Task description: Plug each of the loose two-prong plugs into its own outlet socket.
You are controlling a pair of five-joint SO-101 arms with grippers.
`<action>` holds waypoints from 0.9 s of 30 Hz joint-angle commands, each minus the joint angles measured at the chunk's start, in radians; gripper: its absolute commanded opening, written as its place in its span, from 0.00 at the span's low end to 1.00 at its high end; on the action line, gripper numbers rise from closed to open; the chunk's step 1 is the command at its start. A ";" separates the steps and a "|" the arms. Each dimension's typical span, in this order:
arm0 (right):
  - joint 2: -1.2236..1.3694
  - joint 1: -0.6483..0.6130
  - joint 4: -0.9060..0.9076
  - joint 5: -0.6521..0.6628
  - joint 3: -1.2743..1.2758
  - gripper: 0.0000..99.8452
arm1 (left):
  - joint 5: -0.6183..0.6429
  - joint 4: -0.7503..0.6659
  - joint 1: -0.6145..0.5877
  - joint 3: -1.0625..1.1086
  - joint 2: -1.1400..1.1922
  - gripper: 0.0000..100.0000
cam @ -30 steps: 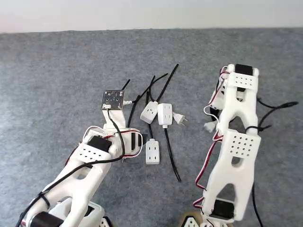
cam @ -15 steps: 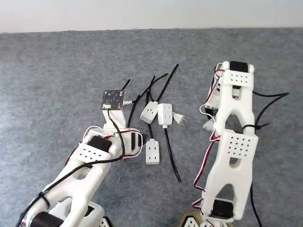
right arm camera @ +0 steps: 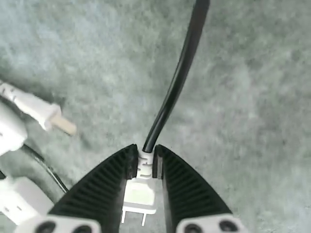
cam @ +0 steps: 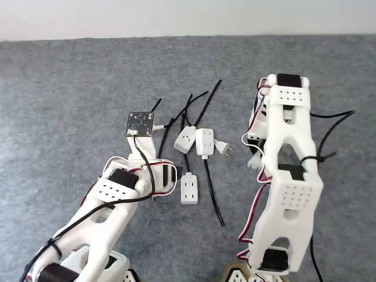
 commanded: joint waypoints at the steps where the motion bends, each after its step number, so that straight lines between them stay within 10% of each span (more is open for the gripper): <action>1: -0.128 -0.004 -0.025 0.015 0.074 0.01 | -0.008 -0.020 0.005 -0.008 -0.021 0.25; 27: -0.506 0.162 -0.676 0.149 0.816 0.01 | -0.008 -0.020 0.000 -0.008 -0.023 0.25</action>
